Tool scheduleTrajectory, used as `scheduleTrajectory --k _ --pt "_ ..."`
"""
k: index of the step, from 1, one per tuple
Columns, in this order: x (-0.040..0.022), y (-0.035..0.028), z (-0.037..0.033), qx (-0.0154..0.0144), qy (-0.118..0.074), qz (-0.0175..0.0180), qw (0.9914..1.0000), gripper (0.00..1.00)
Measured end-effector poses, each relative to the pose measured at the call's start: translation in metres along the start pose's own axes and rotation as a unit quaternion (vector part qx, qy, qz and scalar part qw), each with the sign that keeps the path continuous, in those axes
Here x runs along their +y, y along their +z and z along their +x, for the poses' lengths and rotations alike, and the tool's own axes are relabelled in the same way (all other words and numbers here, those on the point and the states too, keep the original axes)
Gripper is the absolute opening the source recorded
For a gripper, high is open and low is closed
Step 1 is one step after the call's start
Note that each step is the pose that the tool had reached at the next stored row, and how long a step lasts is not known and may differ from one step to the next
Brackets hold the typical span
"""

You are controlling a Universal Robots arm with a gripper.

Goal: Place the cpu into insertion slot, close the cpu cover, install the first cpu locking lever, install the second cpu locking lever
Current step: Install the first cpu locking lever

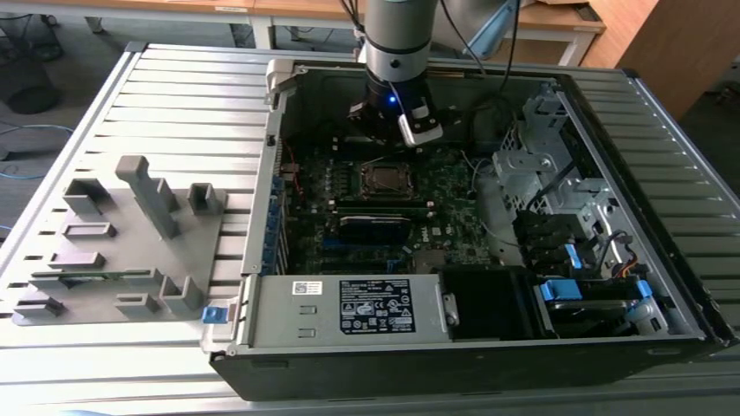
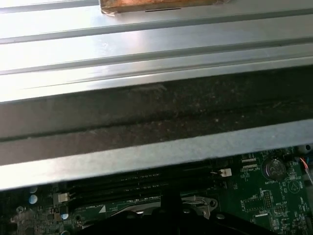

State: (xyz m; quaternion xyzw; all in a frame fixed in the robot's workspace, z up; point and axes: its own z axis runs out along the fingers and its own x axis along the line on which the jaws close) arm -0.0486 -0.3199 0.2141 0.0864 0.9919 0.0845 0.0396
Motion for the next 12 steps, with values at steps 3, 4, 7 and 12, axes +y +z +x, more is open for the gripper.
scheduleTrajectory --k 3,4,7,12 --pt "0.0001 0.0005 0.0001 -0.0023 0.013 0.001 0.99991 0.11" --pt "0.0005 0.0006 0.0001 -0.0024 0.013 0.0009 0.99991 0.11" --pt "0.003 0.0011 0.0006 -0.0025 0.014 0.0008 0.9999 0.11" --pt "0.0045 0.0015 0.0009 -0.003 0.014 0.0009 0.9999 0.11"
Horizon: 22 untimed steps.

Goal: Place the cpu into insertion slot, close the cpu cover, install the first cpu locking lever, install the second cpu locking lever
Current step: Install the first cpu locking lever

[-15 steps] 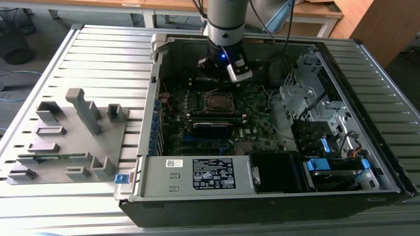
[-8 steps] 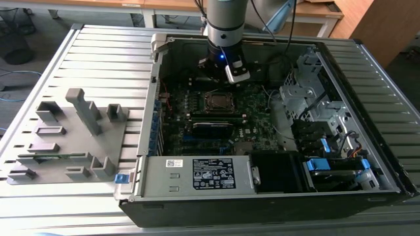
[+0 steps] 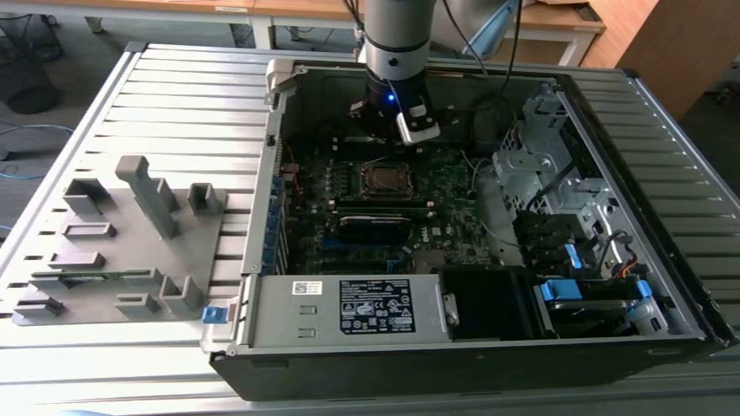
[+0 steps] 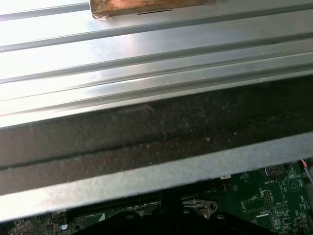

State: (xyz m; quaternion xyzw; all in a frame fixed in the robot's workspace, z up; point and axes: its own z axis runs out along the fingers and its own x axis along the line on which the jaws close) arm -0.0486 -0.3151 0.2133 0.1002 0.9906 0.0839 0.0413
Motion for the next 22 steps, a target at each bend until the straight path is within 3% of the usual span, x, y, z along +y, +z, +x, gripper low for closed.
scheduleTrajectory --k 8,15,18,22 --pt "-0.0006 0.0029 0.001 -0.0116 -0.001 -0.0024 0.99993 0.11" --pt "-0.0007 0.004 0.0011 -0.0121 -0.001 -0.0022 0.99992 0.11" --pt "-0.001 0.005 0.0012 -0.0133 0.003 0.0018 0.99991 0.11" --pt "-0.0008 0.0058 0.0013 -0.0167 0.021 0.0035 0.99963 0.11"
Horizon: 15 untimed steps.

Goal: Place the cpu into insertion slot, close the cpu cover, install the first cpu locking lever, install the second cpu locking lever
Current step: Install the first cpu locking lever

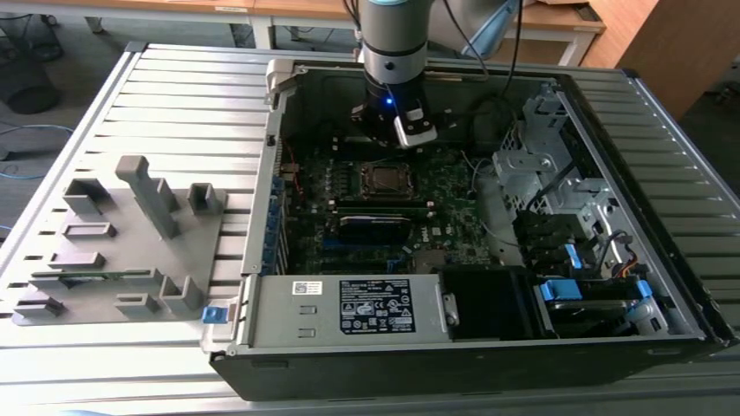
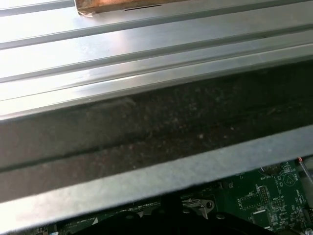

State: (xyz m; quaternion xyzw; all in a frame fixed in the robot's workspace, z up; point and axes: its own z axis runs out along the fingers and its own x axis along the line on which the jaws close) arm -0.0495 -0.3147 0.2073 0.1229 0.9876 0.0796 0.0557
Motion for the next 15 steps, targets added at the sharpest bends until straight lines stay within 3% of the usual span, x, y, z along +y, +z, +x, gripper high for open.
scheduleTrajectory --k 6,15 --pt "0.0037 0.0008 0.0013 -0.0024 0.014 0.0014 0.9999 0.11" --pt "0.0031 0.0038 0.0028 -0.0056 0.028 0.0037 0.99959 0.11"
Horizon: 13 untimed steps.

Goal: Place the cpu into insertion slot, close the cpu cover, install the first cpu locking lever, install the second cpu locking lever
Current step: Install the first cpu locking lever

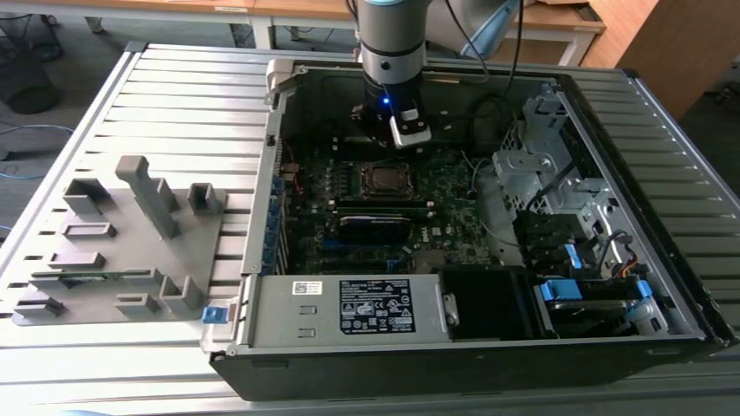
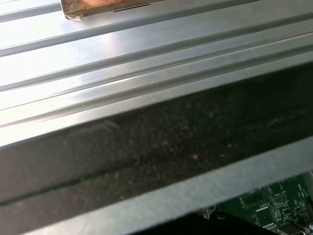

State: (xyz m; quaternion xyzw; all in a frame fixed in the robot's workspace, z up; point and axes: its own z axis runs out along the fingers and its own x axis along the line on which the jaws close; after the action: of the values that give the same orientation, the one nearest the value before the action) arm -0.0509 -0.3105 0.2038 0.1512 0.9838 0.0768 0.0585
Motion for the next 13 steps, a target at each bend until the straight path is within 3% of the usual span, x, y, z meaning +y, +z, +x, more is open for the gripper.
scheduleTrajectory --k 3,8,13 --pt "-0.0002 0.0011 0.0001 -0.0011 0.003 0.0021 0.99999 0.11" --pt "-0.0005 0.0026 0.0003 -0.005 0.004 0.0128 0.9999 0.11" --pt "0.0001 0.0033 0.0005 -0.0053 0.006 0.0132 0.99988 0.11"
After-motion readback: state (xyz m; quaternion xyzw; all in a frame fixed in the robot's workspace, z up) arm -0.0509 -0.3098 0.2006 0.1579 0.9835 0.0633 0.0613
